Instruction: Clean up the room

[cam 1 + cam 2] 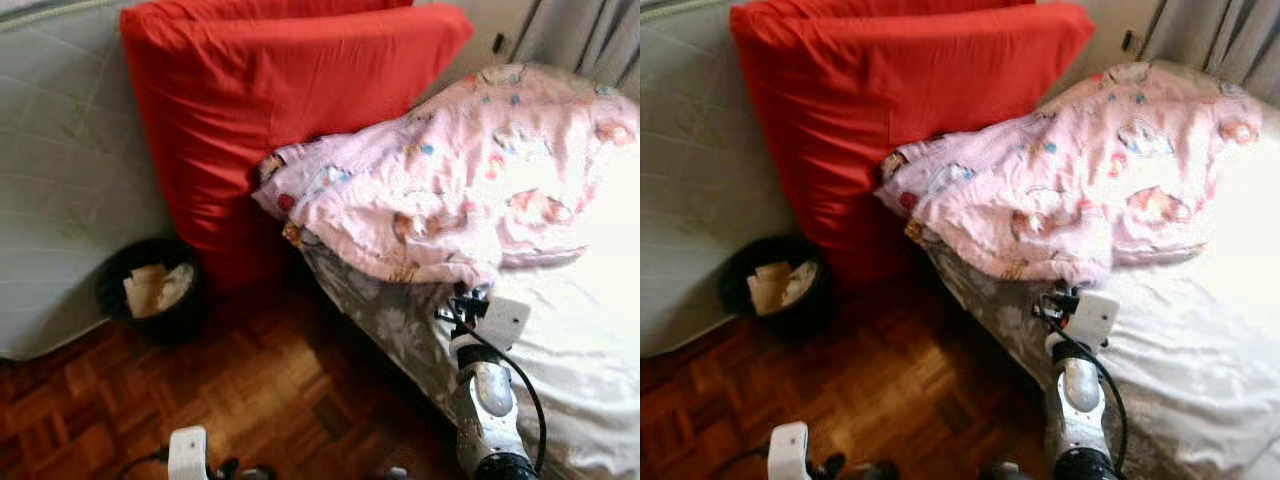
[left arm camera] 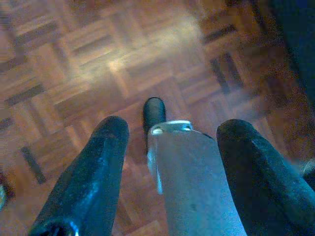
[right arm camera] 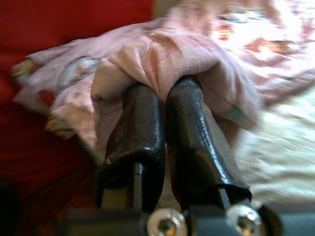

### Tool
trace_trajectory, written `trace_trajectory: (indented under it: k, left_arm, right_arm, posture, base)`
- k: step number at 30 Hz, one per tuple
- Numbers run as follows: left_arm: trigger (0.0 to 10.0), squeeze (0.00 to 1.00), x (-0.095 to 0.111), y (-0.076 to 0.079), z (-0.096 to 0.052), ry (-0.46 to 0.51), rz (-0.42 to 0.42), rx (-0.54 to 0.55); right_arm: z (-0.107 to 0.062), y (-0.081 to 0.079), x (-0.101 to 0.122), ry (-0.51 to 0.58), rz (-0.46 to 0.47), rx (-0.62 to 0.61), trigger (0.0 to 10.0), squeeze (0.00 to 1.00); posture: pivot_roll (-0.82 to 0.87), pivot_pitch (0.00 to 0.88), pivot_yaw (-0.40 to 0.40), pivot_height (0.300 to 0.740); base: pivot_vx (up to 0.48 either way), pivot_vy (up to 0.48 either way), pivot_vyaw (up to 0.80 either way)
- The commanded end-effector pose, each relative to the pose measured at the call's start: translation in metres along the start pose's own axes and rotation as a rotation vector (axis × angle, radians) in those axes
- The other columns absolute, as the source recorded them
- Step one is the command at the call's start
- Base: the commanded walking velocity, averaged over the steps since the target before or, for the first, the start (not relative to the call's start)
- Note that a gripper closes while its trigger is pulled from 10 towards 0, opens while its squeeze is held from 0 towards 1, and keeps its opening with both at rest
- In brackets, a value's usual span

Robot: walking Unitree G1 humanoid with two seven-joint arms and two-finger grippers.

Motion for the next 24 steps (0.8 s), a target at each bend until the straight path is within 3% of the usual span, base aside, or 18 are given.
trace_trajectory:
  k: [1, 6, 16, 24]
  left_arm:
    - [10.0, 0.00, -0.019, -0.005, -0.005, -0.059, -0.005, 0.015]
    - [10.0, 0.00, -0.019, -0.005, -0.005, -0.063, 0.002, 0.017]
    - [10.0, 0.00, -0.019, -0.003, -0.004, -0.066, 0.017, 0.007]
    - [10.0, 0.00, -0.020, -0.003, -0.004, -0.067, 0.025, 0.003]
  right_arm:
    - [-0.002, 0.000, 0.006, 0.035, -0.030, 0.025, 10.0, 0.00]
    - [0.002, -0.004, 0.018, 0.087, -0.065, 0.064, 10.0, 0.00]
    - [0.010, -0.006, 0.064, 0.255, -0.153, 0.140, 10.0, 0.00]
    - [0.013, -0.003, 0.090, 0.334, -0.154, 0.131, 10.0, 0.00]
  posture:
    - [0.01, 0.176, -0.004, 0.740]
    - [0.01, 0.178, -0.004, 0.740]
    - [0.01, 0.180, -0.005, 0.740]
    - [0.01, 0.181, -0.002, 0.740]
  base:
    - [0.000, 0.000, 0.00]
    - [0.000, 0.000, 0.00]
    - [0.000, 0.000, 0.00]
    - [0.000, 0.000, 0.00]
Point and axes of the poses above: a point about 5 cm out from each wrist's last joint towards the gripper, its own z axis pointing out of the wrist towards the gripper, its own x axis along the axis of the wrist's last joint, y = z × x, the point moved 4 cm from there along z, pointing out of the wrist towards the gripper, and after that the axes turned 8 degrees about -z, right-handed, at the moved point
